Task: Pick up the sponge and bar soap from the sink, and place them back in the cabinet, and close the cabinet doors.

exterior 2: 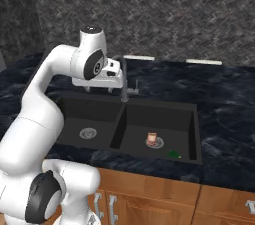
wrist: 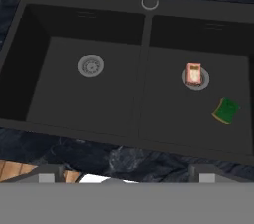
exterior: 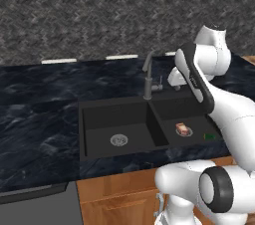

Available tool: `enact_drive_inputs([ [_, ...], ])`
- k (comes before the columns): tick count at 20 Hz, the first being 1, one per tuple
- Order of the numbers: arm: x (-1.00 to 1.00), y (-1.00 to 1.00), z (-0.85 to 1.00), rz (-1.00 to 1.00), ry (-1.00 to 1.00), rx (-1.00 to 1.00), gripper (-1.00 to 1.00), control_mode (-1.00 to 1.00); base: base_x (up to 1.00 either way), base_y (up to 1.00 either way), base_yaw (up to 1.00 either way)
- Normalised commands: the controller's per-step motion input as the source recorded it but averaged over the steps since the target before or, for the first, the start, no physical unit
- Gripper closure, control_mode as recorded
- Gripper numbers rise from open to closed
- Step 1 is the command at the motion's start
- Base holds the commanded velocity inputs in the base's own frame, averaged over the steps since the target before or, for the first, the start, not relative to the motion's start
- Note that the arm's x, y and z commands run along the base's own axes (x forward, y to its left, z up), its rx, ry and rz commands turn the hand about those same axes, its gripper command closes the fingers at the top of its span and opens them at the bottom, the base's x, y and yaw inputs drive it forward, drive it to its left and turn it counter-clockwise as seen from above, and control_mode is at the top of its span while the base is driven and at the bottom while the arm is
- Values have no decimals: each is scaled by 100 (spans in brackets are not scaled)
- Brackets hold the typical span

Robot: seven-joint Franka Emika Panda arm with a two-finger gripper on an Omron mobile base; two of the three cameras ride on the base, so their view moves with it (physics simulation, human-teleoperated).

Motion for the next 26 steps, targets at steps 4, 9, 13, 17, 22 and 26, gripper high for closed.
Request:
enact_drive_inputs([
  [4, 0, -71, -5, 4, 0, 0, -100, -100, 0, 0, 0],
  [9, 0, -70, -11, 4, 0, 0, -100, -100, 0, 0, 0],
  [13, 0, -62, -20, 2, 1, 0, -100, -100, 0, 0, 0],
  [17, 2, -45, -31, 0, 2, 0, -100, -100, 0, 0, 0],
  [22, 20, -31, -37, 0, 2, -2, -100, -100, 0, 0, 0],
  [26, 32, -16, -37, 0, 1, -1, -100, -100, 0, 0, 0],
])
